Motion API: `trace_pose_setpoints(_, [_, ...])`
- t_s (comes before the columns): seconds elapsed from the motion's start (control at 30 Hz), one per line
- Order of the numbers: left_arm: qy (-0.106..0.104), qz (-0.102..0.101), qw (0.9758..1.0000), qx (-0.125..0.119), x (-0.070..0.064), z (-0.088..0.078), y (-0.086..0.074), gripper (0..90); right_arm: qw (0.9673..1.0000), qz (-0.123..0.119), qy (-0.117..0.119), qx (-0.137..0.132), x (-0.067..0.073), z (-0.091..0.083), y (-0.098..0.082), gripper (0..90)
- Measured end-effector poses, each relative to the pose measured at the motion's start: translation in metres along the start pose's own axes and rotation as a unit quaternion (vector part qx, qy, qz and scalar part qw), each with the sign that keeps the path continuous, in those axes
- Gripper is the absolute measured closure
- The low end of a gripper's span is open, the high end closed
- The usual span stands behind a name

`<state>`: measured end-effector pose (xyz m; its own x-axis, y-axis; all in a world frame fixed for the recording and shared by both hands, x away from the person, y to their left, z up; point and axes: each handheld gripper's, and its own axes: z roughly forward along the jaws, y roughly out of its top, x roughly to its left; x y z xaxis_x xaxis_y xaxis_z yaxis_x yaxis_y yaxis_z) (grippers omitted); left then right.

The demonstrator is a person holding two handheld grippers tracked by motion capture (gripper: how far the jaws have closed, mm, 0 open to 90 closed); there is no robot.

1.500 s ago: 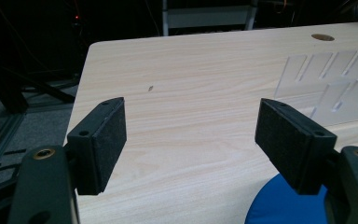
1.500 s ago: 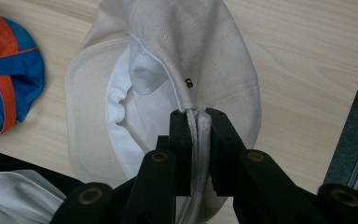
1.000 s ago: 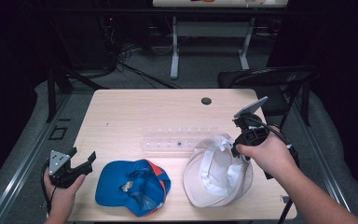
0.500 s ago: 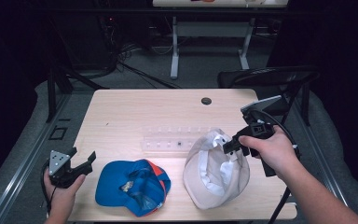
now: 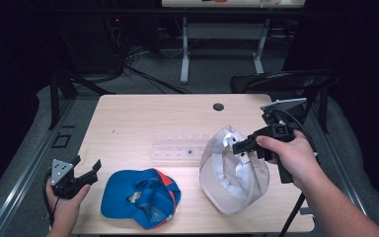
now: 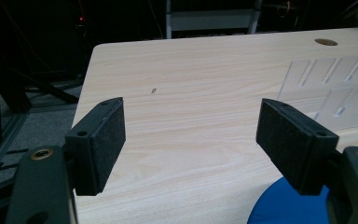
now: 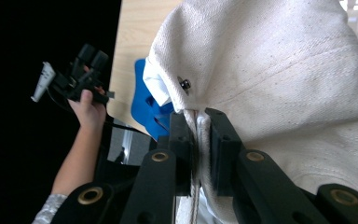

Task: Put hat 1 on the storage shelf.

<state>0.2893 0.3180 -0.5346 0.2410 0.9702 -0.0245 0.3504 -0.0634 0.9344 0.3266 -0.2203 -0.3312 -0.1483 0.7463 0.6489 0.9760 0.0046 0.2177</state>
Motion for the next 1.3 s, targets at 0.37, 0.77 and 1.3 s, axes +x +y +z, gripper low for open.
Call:
trace_pose_setpoints(0.37, [-0.013, 0.003, 0.9999, 0.000, -0.004, 0.001, 0.002, 21.6, 0.9986, -0.003, 0.035, -0.039, 0.010, -0.010, 0.012, 81.7])
trace_pose_setpoints(0.77, [-0.005, 0.026, 0.9996, -0.012, -0.017, -0.001, 0.007, 13.8, 0.9969, 0.002, 0.055, -0.056, 0.023, -0.012, 0.028, 81.7])
trace_pose_setpoints(1.3, [-0.034, 0.031, 0.9989, -0.012, -0.038, -0.004, 0.016, 16.9, 0.9952, -0.006, 0.064, -0.074, 0.042, -0.001, 0.054, 81.7])
